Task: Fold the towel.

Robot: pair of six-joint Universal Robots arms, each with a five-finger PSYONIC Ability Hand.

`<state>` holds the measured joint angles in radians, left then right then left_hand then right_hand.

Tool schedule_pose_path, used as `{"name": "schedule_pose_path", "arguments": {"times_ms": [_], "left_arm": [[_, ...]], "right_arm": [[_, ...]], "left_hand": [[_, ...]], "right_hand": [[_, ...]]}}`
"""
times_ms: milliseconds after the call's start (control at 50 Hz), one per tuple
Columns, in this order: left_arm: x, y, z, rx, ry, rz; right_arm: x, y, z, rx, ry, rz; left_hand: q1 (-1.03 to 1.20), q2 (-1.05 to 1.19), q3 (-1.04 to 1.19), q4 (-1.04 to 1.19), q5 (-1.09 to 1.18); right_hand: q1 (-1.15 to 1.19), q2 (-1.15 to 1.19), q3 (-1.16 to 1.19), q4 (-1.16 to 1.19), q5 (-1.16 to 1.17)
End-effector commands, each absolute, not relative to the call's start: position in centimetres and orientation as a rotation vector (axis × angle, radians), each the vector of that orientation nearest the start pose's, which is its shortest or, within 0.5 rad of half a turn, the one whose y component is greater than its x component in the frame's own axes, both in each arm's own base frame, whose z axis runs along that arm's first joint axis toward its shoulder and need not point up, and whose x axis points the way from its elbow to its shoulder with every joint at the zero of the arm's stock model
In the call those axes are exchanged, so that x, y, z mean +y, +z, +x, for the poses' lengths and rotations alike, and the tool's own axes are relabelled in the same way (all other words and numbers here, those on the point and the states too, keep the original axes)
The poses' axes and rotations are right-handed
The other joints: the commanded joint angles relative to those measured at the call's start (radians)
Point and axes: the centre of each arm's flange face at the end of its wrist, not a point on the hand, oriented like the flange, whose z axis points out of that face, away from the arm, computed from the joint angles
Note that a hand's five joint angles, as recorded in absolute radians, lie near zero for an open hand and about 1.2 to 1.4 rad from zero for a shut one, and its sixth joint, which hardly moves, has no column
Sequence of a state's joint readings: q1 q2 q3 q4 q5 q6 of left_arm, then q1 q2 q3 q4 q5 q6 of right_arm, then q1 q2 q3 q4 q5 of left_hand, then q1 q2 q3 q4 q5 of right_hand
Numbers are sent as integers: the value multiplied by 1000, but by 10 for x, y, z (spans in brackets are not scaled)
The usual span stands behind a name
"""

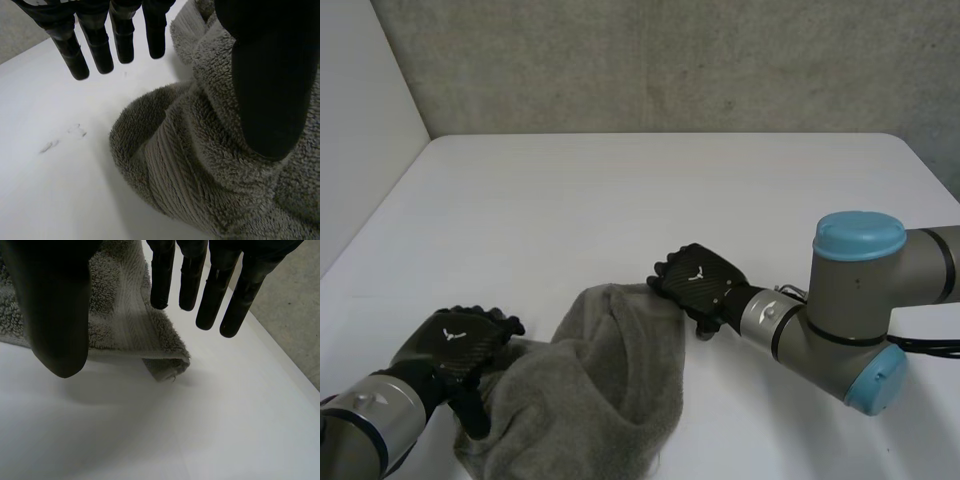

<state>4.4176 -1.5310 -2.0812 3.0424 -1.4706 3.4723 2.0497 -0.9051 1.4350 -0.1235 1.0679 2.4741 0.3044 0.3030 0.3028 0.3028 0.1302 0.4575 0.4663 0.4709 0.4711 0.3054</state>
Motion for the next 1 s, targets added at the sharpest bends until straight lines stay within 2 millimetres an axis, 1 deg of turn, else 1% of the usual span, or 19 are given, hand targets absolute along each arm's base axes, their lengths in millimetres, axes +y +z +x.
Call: {"name": "schedule_pose_path", "arguments": {"times_ms": [20,120,200,300,340,360,400,560,620,680,700,720,740,760,780,800,860,940,1000], "left_arm": [[-160,173,-195,2653,-1536,948],[-161,173,-195,2644,-1551,946],[-161,173,-195,2641,-1557,945],[-161,173,-196,2638,-1561,944],[-162,175,-196,2633,-1570,943],[-162,175,-196,2633,-1570,943],[-163,175,-196,2630,-1576,942],[-169,181,-198,2592,-1642,936],[-169,182,-199,2587,-1650,934],[-171,184,-199,2580,-1663,931],[-172,186,-199,2573,-1672,926],[-173,188,-199,2569,-1680,923],[-173,188,-199,2569,-1680,923],[-174,189,-200,2564,-1689,922],[-174,189,-200,2564,-1689,922],[-175,191,-200,2560,-1695,921],[-175,195,-200,2545,-1717,917],[-174,196,-200,2541,-1729,915],[-173,196,-200,2545,-1725,914]], "right_arm": [[-248,121,333,1704,-1558,-1593],[-245,119,334,1681,-1544,-1594],[-246,117,335,1679,-1543,-1595],[-242,115,339,1661,-1542,-1603],[-243,115,340,1652,-1555,-1601],[-243,115,340,1652,-1555,-1601],[-244,117,342,1643,-1568,-1589],[-247,118,344,1654,-1571,-1516],[-247,118,345,1651,-1569,-1517],[-248,118,344,1652,-1570,-1516],[-249,120,344,1657,-1577,-1511],[-250,124,345,1656,-1591,-1506],[-250,124,345,1656,-1591,-1506],[-250,127,344,1663,-1595,-1500],[-250,127,344,1663,-1596,-1500],[-250,132,344,1661,-1603,-1487],[-251,142,342,1669,-1599,-1447],[-245,141,341,1702,-1529,-1420],[-243,139,342,1705,-1508,-1424]], "left_hand": [[200,201,201,201,199],[431,433,433,433,431],[499,501,501,501,499],[549,551,551,551,549],[604,606,606,606,604],[605,606,606,606,605],[655,656,656,656,654],[863,864,864,864,862],[937,938,938,938,936],[1028,1029,1029,1029,1027],[1028,1029,1029,1029,1027],[1028,1029,1029,1029,1027],[1028,1029,1029,1029,1027],[1028,1029,1029,1029,1027],[1028,1029,1029,1029,1027],[1025,1026,1026,1026,1024],[1028,1029,1029,1029,1027],[1068,1070,1070,1070,1068],[1092,1093,1093,1093,1091]], "right_hand": [[47,39,34,34,25],[94,85,81,81,72],[124,115,110,110,101],[268,259,254,254,245],[425,416,412,411,403],[426,417,413,412,404],[563,555,550,550,541],[775,766,762,761,753],[790,781,777,777,768],[737,728,724,724,715],[606,598,593,593,584],[361,352,348,347,339],[359,350,345,345,336],[138,129,124,124,115],[135,127,122,122,113],[34,25,20,20,11],[-52,-61,-66,-66,-74],[-146,-155,-160,-160,-169],[-152,-161,-166,-166,-175]]}}
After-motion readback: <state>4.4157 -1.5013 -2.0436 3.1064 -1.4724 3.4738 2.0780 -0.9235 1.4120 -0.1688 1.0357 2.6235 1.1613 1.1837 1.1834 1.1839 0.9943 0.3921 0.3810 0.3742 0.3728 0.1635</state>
